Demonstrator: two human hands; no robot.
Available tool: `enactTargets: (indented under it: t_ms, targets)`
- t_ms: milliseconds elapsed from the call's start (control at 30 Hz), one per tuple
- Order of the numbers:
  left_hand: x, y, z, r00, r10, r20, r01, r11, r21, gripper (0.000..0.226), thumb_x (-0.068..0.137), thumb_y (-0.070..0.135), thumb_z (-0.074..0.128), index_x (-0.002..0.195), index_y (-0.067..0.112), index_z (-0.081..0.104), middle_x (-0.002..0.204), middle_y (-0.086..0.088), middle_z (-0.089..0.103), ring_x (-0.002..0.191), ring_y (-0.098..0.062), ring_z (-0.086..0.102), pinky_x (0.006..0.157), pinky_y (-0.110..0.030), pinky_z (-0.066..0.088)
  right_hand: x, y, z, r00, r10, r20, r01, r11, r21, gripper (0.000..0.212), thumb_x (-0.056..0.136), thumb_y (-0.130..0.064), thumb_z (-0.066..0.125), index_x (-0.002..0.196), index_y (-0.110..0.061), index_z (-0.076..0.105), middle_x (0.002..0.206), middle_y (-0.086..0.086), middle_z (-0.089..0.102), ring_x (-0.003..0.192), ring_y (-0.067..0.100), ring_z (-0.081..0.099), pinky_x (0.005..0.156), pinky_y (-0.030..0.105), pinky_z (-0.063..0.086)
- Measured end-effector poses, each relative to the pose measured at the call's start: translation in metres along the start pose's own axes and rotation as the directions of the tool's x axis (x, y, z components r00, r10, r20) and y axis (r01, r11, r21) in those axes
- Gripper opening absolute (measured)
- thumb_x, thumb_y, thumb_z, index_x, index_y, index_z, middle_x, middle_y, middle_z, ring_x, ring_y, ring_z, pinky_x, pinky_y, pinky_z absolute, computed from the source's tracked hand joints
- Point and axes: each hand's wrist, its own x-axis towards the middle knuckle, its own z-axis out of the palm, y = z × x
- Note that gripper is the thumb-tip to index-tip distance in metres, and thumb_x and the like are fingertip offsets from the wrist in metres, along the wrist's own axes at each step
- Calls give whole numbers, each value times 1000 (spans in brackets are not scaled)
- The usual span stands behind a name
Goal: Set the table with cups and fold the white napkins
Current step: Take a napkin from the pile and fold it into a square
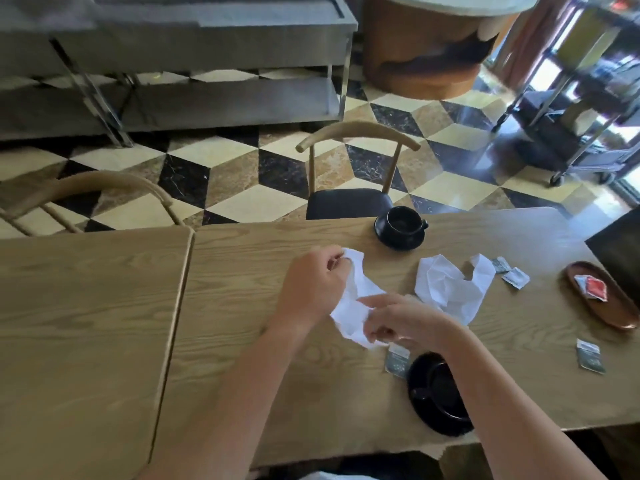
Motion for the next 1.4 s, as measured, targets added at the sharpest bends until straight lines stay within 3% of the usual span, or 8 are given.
enactTargets:
  t_ms: [100,233,367,467,700,900,1100,1400]
  targets:
    - [-6,11,-32,985,169,-32,-159,966,204,21,89,19,58,71,12,66,67,-7,51,64,-23,50,58,-37,42,-2,-7,8,972,-88,219,-4,922,388,75,71,-43,78,120,11,63,57,7,45,56,21,23,58,30,19]
    - [-12,24,-59,968,243,58,-243,862,445,25,92,20,52,82,20,75,66,-1,66,65,-21,60,55,-33,48,10,-14,27,978,-171,115,-2,548,837,74,80,-71,65,123,-12,64,65,1,40,50,13,30,42,23,22]
    - [-20,31,-71,976,219,-19,-177,832,525,20,87,15,51,67,16,57,55,0,47,58,-21,48,46,-28,30,25,-31,54,998,-41,-39,50,345,937,49,84,-55,71,98,-9,64,73,1,55,52,11,52,43,18,42]
    - [-18,30,-79,976,214,-45,-165,856,490,21,89,17,50,89,19,72,72,-1,69,71,-24,65,60,-35,54,30,-53,64,992,53,-111,100,175,979,20,90,-26,68,85,-9,59,72,2,54,59,11,52,42,18,47]
    - [4,18,-93,969,-61,-240,8,976,-216,28,104,15,42,106,12,70,98,-2,75,83,-12,76,73,-39,65,21,-87,55,975,-206,-84,82,-19,996,15,76,-8,70,85,-5,58,73,1,52,53,12,53,50,19,50]
    - [4,36,-71,909,-221,-353,-34,805,-592,33,94,41,63,71,18,71,66,9,69,65,-1,65,59,-13,50,27,-87,75,980,-189,-55,65,46,997,83,77,-61,73,127,5,59,127,23,67,121,37,63,106,50,46]
    - [8,41,-64,877,-478,-49,80,246,-966,11,93,1,63,92,6,73,85,-9,79,77,-17,77,65,-28,61,17,-96,65,930,-313,-194,79,-345,935,72,83,-31,75,141,3,48,124,16,61,108,31,65,100,35,50]
    - [16,-7,-54,696,-589,410,237,-351,-906,7,96,-3,55,93,-4,62,85,-16,65,79,-29,65,63,-35,57,13,-93,74,978,-130,-166,138,-202,970,30,85,-14,68,110,1,59,91,19,64,86,32,68,70,42,57]
